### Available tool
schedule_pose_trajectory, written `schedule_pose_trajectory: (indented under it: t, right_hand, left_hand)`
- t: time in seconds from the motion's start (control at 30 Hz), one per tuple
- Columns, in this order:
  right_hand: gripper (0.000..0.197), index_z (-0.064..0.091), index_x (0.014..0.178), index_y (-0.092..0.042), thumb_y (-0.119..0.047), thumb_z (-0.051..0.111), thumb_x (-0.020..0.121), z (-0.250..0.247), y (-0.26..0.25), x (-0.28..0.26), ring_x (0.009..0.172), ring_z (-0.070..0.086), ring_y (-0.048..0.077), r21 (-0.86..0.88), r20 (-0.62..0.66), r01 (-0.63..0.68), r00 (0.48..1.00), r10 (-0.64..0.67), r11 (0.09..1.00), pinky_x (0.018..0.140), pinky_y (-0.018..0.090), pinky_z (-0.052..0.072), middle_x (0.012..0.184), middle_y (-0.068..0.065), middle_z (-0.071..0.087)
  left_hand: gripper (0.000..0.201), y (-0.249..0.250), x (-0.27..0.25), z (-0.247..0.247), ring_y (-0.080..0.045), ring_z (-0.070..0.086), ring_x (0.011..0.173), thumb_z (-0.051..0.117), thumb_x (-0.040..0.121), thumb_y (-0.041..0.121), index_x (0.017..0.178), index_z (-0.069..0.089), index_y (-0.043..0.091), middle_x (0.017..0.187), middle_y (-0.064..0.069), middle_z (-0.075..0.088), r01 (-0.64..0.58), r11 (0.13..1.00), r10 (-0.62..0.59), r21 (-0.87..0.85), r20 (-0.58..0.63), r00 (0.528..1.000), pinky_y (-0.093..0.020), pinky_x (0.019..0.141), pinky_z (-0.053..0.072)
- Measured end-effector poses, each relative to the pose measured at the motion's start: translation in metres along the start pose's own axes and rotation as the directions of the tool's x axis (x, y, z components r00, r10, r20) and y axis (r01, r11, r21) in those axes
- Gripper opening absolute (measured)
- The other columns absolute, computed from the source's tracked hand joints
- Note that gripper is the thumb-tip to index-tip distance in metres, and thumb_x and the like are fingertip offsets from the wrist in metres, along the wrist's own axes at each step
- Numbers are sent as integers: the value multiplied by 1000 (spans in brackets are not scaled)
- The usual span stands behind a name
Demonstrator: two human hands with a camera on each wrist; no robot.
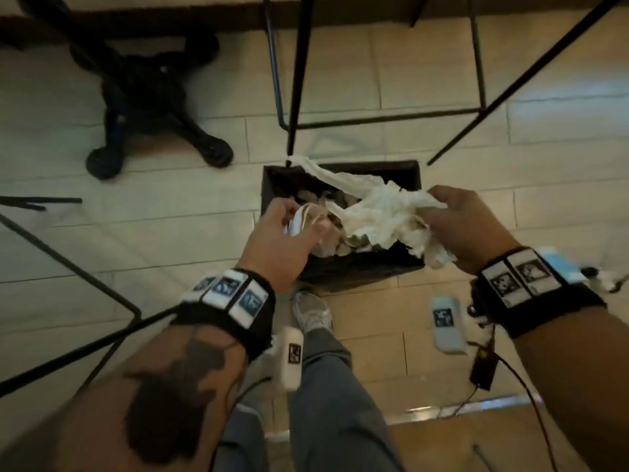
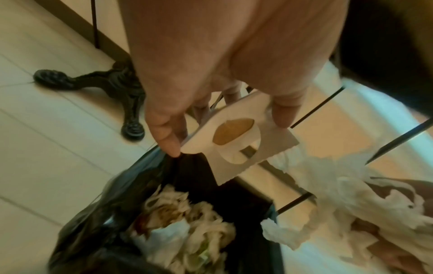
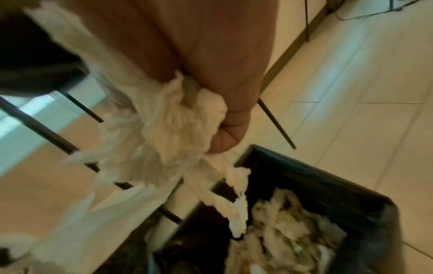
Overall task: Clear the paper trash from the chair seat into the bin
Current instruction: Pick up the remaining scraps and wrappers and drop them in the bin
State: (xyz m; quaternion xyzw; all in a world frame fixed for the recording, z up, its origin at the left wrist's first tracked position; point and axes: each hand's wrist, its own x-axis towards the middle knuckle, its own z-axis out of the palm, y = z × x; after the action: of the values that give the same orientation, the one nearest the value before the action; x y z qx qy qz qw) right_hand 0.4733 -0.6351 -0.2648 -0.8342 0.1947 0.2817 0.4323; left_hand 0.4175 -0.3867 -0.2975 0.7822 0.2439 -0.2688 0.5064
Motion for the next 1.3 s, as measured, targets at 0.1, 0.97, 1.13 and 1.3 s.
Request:
schedule_pose_trajectory:
  t: [0.1, 0.97, 1.13, 1.3]
  right_hand:
    - [16, 73, 80, -14, -25, 63, 73, 31, 46, 51, 79, 72, 32, -60, 4, -97, 995, 97, 993, 72, 53, 61, 83, 14, 75]
    - [9, 71, 95, -26, -34, 69, 90, 112, -49, -60, 81, 74, 25, -362, 334, 16, 936, 114, 932, 84, 56, 58, 90, 7, 75]
    - [48, 68, 98, -47, -83, 59, 67, 139, -154, -147, 80, 74, 20, -411, 451, 342, 882, -138, 845, 77, 50, 60, 86, -6, 76]
    - [27, 64, 106, -49, -56, 55, 82, 195, -279, -269, 86, 73, 8, -383, 580, 629, 734, -354, 677, 77, 36, 58, 96, -14, 75]
  left_hand:
    - [41, -28, 46, 28, -14, 64, 89, 68, 90, 56, 115, 54, 27, 104, 3, 67, 98, 992, -100, 78, 25, 995, -29, 70, 48]
    - [58, -7, -130, -133, -11, 62, 125, 68, 94, 49, 148, 49, 35, 144, 9, 59, 73, 972, -39, -222, 153, 988, -35, 105, 53]
    - [43, -4, -250, -227, -3, 65, 113, 69, 93, 50, 133, 57, 42, 126, 17, 65, -111, 955, 112, -275, -13, 994, -35, 98, 58]
    - [34, -37, -351, -304, -1, 67, 104, 71, 95, 42, 127, 63, 36, 117, 14, 69, -260, 922, 173, -286, -296, 939, -30, 90, 60]
